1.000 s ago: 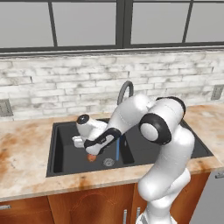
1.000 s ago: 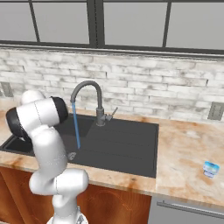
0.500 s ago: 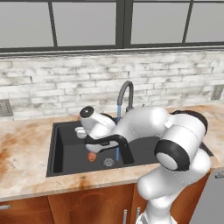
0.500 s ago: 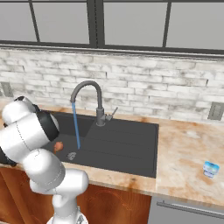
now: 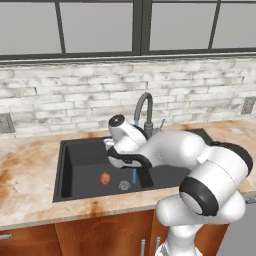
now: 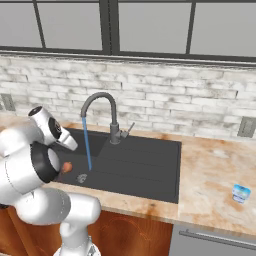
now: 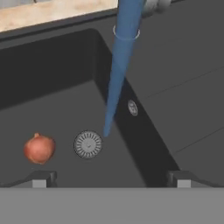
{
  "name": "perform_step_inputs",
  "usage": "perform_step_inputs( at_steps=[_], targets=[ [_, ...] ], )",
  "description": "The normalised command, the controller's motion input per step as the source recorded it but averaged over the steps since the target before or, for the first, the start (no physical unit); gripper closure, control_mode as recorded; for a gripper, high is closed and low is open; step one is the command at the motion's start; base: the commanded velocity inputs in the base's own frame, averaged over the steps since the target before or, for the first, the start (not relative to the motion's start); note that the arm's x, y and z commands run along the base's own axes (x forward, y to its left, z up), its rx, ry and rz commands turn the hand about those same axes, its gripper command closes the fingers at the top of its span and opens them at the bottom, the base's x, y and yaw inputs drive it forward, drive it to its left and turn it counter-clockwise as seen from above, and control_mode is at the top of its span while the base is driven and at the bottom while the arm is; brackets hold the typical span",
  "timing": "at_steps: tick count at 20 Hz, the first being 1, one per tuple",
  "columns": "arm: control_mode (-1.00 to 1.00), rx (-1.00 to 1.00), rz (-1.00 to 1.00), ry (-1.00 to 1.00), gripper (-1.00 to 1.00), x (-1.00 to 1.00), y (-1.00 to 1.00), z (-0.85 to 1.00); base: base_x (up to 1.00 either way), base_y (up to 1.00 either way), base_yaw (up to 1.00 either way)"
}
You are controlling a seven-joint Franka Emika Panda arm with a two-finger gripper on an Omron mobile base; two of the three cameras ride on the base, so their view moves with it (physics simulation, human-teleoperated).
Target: Turn on the sink faucet. Then move the onion from the counter to the sink. Turn off the sink. Move the vegetable from the sink to the pot next to the stove. Finally move the pot to the front right burner.
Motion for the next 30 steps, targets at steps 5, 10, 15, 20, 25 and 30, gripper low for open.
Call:
perform_step_inputs(
  at_steps=[5, 10, 15, 20, 25, 30],
  targets=[
    [-1.0, 0.05, 0.0, 0.0, -1.0, 0.0, -0.93, 0.15, 0.0, 0.0, 0.0],
    [-1.0, 0.1, 0.02, 0.0, -1.0, 0.0, -0.94, 0.05, 0.0, 0.0, 0.0],
    [-1.0, 0.14, 0.09, 0.0, -1.0, 0.11, -0.83, 0.0, 0.0, 0.0, 0.0],
    [-1.0, 0.2, 0.07, 0.01, -1.0, 0.16, -0.83, -0.02, 0.0, 0.0, 0.0],
    [-1.0, 0.14, 0.15, -0.04, -1.0, 0.26, -0.67, 0.0, 0.0, 0.0, 0.0],
    [-1.0, 0.12, 0.26, -0.17, -1.0, 0.6, -0.23, 0.07, 0.0, 0.0, 0.0]
  ],
)
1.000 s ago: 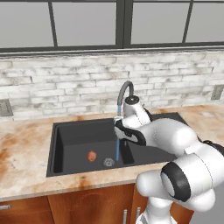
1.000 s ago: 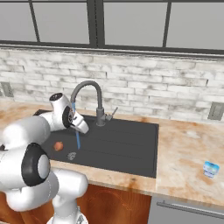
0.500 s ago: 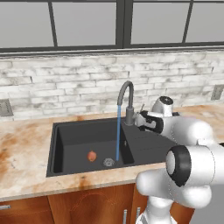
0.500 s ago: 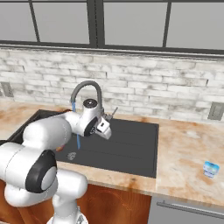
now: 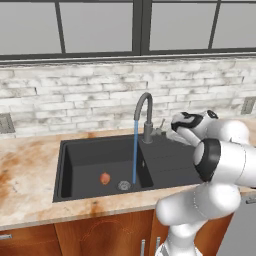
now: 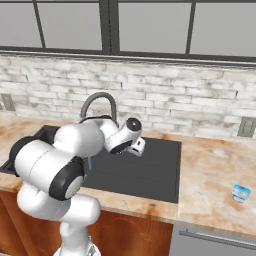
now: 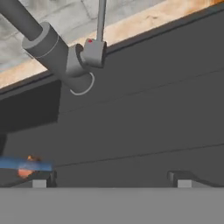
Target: Turn on the sink faucet. Then move the onion from the counter to the sink. Turn off the sink. Move the vegetable from the sink to the pot next to the stove. Finally move the pot to the front right burner.
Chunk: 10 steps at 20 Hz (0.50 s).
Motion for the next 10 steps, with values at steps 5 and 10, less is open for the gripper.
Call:
perform_step_inputs(
  at_steps=[5, 10],
  targets=[
    [-1.0, 0.03, 0.31, -0.21, -1.0, 0.75, -0.04, 0.0, 0.0, 0.0, 0.0],
    [-1.0, 0.01, 0.37, -0.17, -1.0, 0.73, -0.13, -0.03, 0.0, 0.0, 0.0]
  ],
)
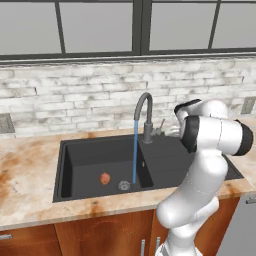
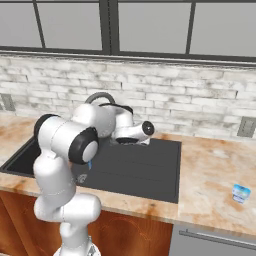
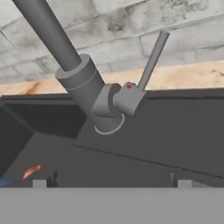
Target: Turn on the sink faucet. Then move the onion from the counter to the sink. Turn off the sink. Move the vegetable from the sink to the pot next to the stove. Finally move the pot to the front right burner.
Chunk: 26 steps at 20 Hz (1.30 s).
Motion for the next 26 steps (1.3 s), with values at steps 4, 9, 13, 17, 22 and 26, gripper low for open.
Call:
perform_step_inputs(
  at_steps=[4, 9, 13, 17, 22, 26],
  targets=[
    [-1.0, 0.05, 0.34, -0.14, -1.0, 0.77, -0.26, 0.0, 0.0, 0.0, 0.0],
    [-1.0, 0.03, 0.32, -0.09, -1.0, 0.68, -0.1, -0.16, 0.0, 0.0, 0.0],
    [-1.0, 0.0, 0.28, -0.19, -1.0, 0.44, 0.0, -0.52, 0.0, 0.0, 0.0],
    [-1.0, 0.0, 0.2, -0.22, -1.0, 0.54, 0.0, -0.28, 0.0, 0.0, 0.0],
    [-1.0, 0.0, 0.06, -0.16, -1.0, 0.4, 0.05, -0.02, 0.0, 0.0, 0.0],
    [-1.0, 0.0, 0.0, -0.05, -1.0, 0.21, 0.25, 0.0, 0.0, 0.0, 0.0]
  ],
)
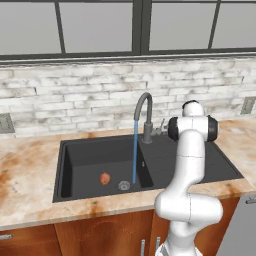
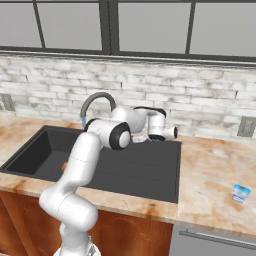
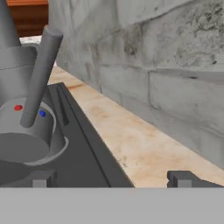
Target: Turn on the sink faucet. Then move the onion from the counter to the sink. Turn off the sink. Move the vegetable from the sink to the pot next to the stove. Finally move the pot to the front right burner.
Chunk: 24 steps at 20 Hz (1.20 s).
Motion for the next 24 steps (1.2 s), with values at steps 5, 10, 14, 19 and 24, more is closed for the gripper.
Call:
perform_step_inputs(
  at_steps=[5, 10, 14, 19, 24],
  targets=[
    [-1.0, 0.0, 0.0, 0.0, -1.0, 0.12, 0.5, 0.0, 0.0, 0.0, 0.0],
    [-1.0, 0.0, 0.0, 0.0, -1.0, 0.23, 0.19, 0.0, 0.0, 0.0, 0.0],
    [-1.0, 0.0, 0.0, 0.0, -1.0, 0.21, 0.0, 0.0, 0.0, 0.0, 0.0],
    [-1.0, 0.0, 0.01, -0.09, -1.0, 0.0, 0.0, 0.21, 0.0, 0.0, 0.0],
    [-1.0, 0.0, 0.0, -0.05, -1.0, 0.0, 0.0, 0.36, 0.0, 0.0, 0.0]
  ],
)
